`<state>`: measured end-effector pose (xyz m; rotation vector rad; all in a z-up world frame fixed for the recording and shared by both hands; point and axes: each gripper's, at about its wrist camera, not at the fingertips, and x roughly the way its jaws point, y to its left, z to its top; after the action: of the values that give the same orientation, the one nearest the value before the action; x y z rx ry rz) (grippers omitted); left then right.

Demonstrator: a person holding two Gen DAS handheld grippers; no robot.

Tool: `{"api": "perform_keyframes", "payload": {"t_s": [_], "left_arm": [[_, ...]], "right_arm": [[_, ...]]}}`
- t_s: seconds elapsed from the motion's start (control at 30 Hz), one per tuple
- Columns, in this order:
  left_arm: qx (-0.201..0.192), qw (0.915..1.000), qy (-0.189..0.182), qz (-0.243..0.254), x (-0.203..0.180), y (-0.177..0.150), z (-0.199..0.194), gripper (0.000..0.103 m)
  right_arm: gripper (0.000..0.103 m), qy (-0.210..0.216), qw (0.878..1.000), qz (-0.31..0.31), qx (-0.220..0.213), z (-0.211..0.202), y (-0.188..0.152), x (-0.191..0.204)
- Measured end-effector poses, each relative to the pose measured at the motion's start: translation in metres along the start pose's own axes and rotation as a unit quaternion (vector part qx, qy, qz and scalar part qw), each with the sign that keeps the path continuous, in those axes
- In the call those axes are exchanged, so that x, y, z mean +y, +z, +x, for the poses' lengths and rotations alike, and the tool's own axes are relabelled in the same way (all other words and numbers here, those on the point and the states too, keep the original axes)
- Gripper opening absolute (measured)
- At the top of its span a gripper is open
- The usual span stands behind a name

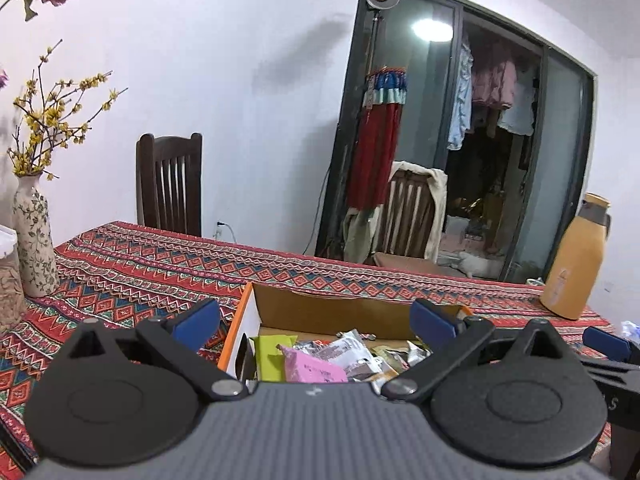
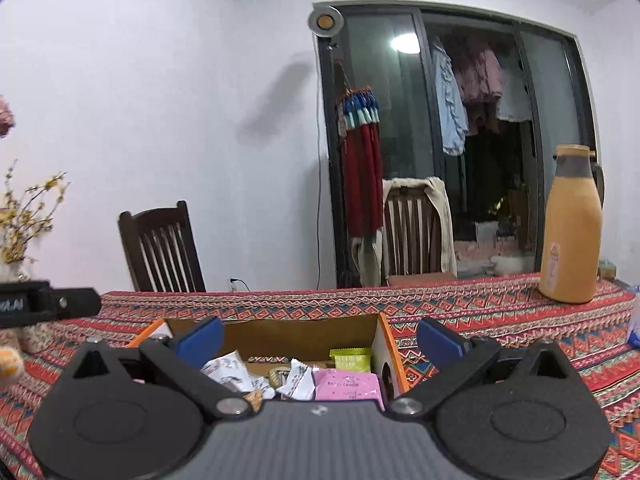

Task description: Organize snacks

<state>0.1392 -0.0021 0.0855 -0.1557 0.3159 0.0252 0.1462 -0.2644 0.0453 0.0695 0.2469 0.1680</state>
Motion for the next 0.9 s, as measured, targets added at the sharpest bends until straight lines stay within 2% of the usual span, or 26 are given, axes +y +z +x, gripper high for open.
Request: {"api": "perform_keyframes", "payload": {"t_s": [0.33, 0.6, 0.9], "left_arm": [[0.003, 0.9996, -0.011, 0.025, 0.006, -0.029, -0.057, 0.103], [0.035, 0.9983, -0.018, 0.042, 0.017, -0.067, -0.084, 0.103], [0.073, 0.9960, -0.021, 0.047, 0.033, -0.101, -0.096, 0.103]], "right_arm": [[0.103, 0.026, 1.000, -0.005, 0.008, -0.066, -0.025, 0.003], [0.103, 0.033, 0.999, -0.010, 0.036, -0.099, -0.052, 0.007], [0.103, 0.029, 0.997, -0.013, 0.071, -0.120, -0.079, 0.011]]}}
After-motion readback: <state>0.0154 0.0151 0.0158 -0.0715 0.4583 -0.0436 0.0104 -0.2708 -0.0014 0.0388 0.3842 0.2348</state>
